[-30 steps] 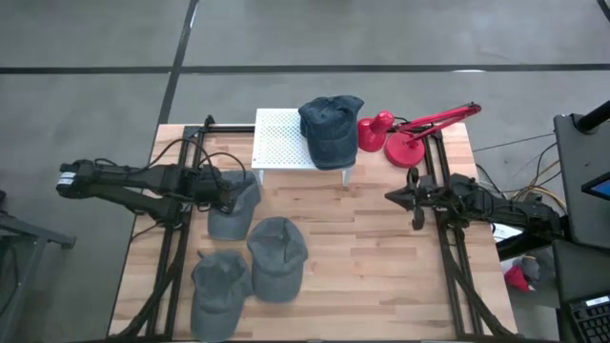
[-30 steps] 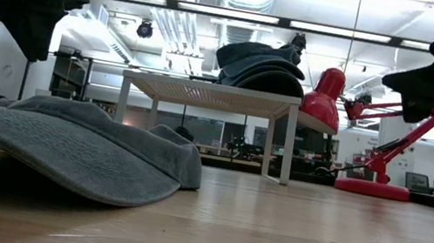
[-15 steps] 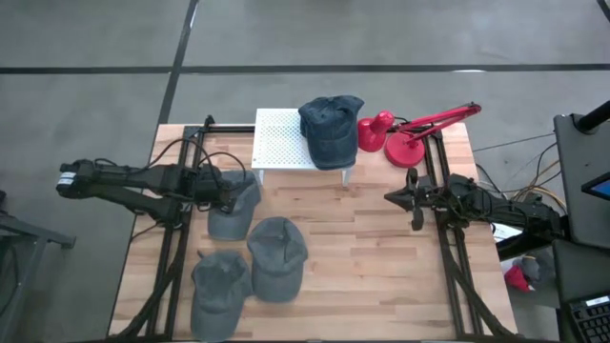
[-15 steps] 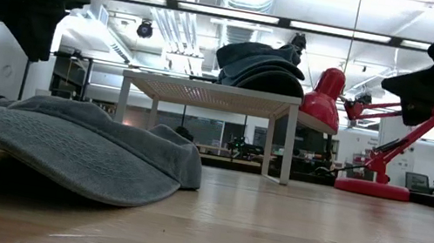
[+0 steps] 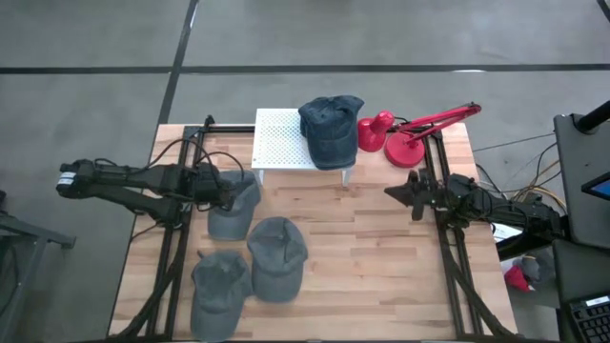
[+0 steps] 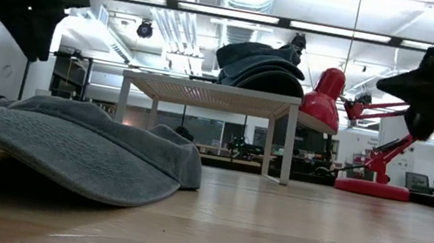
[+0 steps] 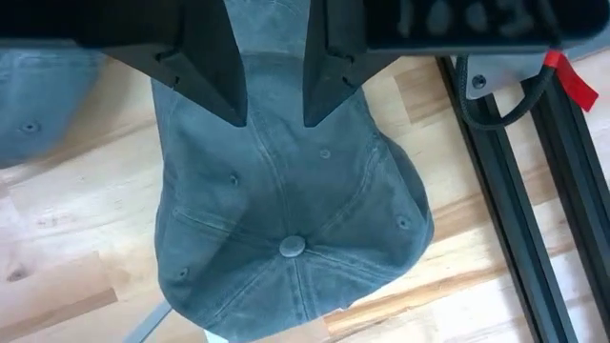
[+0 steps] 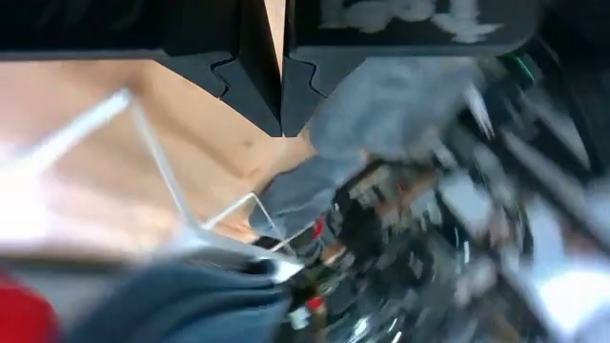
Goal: Pick & Place hat
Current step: Put the top gray cap on the shelf, then stack the bottom gray cap on top of the gray cap on the shelf
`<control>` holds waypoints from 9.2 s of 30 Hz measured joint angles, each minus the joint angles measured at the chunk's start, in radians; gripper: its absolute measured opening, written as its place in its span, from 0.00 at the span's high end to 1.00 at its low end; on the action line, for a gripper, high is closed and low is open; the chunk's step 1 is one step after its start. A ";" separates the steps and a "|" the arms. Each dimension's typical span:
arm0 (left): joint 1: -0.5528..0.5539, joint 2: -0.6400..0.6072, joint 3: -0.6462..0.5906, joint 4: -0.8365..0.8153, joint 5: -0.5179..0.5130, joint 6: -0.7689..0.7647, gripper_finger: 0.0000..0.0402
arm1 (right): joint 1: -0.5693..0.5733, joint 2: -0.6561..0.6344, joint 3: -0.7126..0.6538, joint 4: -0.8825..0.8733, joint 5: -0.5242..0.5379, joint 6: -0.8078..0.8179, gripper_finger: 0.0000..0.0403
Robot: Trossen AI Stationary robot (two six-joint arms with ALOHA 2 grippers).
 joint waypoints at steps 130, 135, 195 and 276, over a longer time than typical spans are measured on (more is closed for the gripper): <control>0.383 0.054 0.352 -0.322 0.093 0.015 1.00 | 0.000 0.030 -0.002 -0.018 0.010 -0.218 0.98; 0.382 0.060 0.517 -0.316 0.040 0.026 1.00 | 0.000 0.030 -0.002 -0.018 0.010 -0.218 0.98; 0.617 0.606 0.649 0.313 0.073 -0.043 0.99 | 0.000 0.030 -0.002 -0.018 0.010 -0.218 0.98; -0.155 0.275 0.638 -0.272 0.390 -0.379 0.39 | 0.000 0.030 -0.002 -0.018 0.010 -0.218 0.98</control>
